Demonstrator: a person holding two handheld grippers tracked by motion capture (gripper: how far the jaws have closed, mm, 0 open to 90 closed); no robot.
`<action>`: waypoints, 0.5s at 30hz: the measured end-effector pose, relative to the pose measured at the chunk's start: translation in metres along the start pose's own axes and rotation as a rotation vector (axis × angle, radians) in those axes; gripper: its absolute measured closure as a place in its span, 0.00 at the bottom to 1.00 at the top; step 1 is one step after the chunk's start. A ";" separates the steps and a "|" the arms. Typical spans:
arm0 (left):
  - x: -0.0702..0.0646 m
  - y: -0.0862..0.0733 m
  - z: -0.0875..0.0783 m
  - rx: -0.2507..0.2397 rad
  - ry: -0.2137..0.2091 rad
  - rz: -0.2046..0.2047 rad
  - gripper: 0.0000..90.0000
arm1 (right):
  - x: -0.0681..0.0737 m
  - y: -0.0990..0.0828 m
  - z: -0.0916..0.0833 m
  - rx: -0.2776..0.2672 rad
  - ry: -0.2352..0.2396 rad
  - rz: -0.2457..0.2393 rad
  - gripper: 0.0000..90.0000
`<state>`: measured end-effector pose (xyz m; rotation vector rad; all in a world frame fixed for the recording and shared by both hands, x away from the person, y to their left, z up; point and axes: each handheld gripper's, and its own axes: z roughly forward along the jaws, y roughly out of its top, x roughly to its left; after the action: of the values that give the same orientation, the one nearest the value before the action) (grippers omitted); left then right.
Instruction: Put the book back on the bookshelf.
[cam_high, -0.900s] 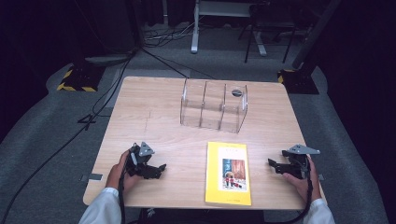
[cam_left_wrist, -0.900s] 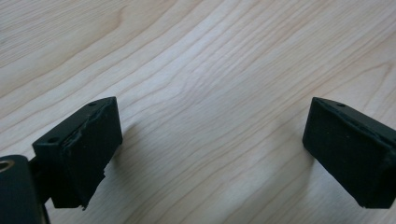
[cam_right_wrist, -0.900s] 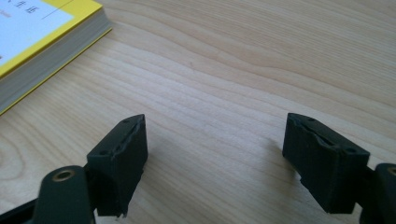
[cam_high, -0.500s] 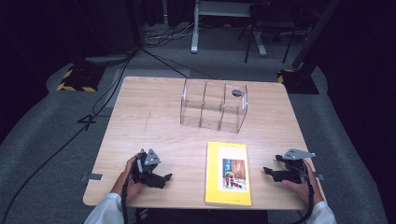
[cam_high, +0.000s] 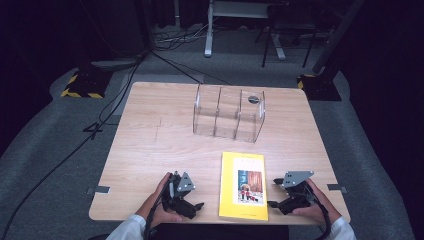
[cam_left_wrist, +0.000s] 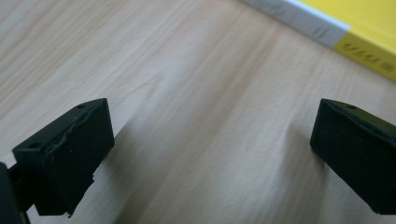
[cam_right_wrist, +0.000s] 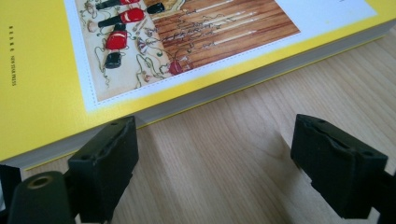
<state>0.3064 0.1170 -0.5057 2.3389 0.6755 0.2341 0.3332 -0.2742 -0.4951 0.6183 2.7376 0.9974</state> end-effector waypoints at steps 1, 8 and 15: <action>-0.003 0.001 0.001 -0.001 -0.014 0.012 0.00 | 0.000 0.001 0.001 0.002 0.002 -0.001 0.15; -0.006 0.003 0.003 0.000 -0.036 0.039 0.00 | 0.002 0.009 0.013 -0.017 -0.028 0.037 0.05; -0.001 0.007 0.007 -0.006 -0.018 0.018 0.00 | 0.002 0.017 0.025 -0.063 -0.016 0.075 0.01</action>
<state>0.3110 0.1083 -0.5059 2.3398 0.6450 0.2224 0.3439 -0.2474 -0.5032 0.7198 2.6757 1.0859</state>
